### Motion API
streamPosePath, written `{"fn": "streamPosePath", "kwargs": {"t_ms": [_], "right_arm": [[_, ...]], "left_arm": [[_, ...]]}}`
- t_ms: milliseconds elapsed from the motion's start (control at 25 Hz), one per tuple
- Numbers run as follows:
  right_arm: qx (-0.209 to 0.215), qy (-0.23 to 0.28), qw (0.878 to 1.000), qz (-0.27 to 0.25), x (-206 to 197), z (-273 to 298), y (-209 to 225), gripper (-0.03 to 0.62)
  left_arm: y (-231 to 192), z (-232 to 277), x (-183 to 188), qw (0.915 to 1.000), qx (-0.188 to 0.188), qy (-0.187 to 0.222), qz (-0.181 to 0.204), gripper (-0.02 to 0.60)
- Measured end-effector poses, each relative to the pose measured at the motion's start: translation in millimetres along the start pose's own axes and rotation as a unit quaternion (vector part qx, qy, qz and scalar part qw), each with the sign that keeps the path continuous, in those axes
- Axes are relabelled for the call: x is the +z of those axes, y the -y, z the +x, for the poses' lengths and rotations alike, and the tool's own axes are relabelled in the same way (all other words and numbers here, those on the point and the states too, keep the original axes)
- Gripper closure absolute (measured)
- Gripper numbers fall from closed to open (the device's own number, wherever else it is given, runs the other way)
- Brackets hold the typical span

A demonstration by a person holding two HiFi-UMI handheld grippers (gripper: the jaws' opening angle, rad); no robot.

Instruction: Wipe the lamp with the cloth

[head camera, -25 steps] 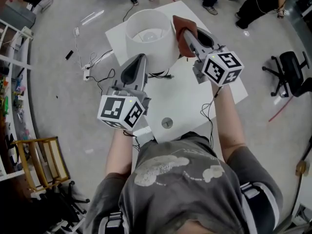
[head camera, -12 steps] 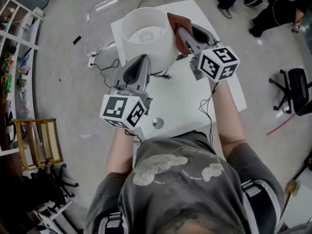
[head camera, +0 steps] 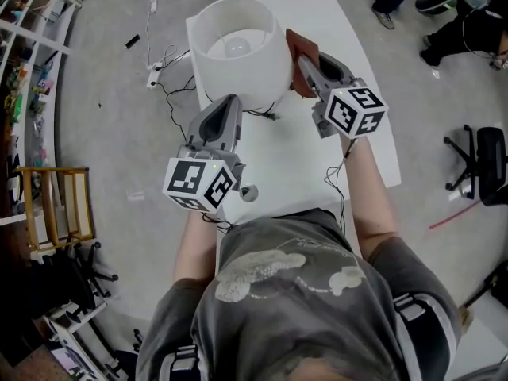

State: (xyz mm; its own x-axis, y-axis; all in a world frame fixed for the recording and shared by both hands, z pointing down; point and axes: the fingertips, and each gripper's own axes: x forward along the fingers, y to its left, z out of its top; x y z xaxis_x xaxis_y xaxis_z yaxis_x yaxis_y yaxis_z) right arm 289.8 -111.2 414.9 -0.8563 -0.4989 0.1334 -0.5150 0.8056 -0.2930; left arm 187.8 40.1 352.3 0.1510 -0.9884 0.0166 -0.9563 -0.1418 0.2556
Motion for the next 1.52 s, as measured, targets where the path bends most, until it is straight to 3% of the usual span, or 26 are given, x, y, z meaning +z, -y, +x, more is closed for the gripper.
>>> {"fn": "streamPosePath", "kwargs": {"t_ms": [240, 400, 600, 1080, 1520], "right_arm": [[0.000, -0.027, 0.999, 0.021, -39, -2, 7, 0.508], [-0.004, -0.036, 0.999, 0.025, -59, -1, 7, 0.508], [-0.034, -0.028, 0.999, 0.031, -67, -20, 0, 0.508], [-0.084, 0.033, 0.996, 0.008, -38, -70, -57, 0.508], [-0.124, 0.044, 0.991, -0.009, -42, -98, -112, 0.508]], "left_arm": [[-6, -4, -22, 0.9997, 0.017, -0.017, -0.011, 0.572], [-11, -4, -31, 0.9995, 0.010, -0.023, -0.017, 0.572], [-5, -9, -32, 0.9993, -0.025, -0.024, -0.011, 0.572], [-12, -29, -18, 0.9947, -0.099, -0.018, -0.021, 0.572], [-8, -53, -17, 0.9848, -0.170, -0.026, -0.024, 0.572]]}}
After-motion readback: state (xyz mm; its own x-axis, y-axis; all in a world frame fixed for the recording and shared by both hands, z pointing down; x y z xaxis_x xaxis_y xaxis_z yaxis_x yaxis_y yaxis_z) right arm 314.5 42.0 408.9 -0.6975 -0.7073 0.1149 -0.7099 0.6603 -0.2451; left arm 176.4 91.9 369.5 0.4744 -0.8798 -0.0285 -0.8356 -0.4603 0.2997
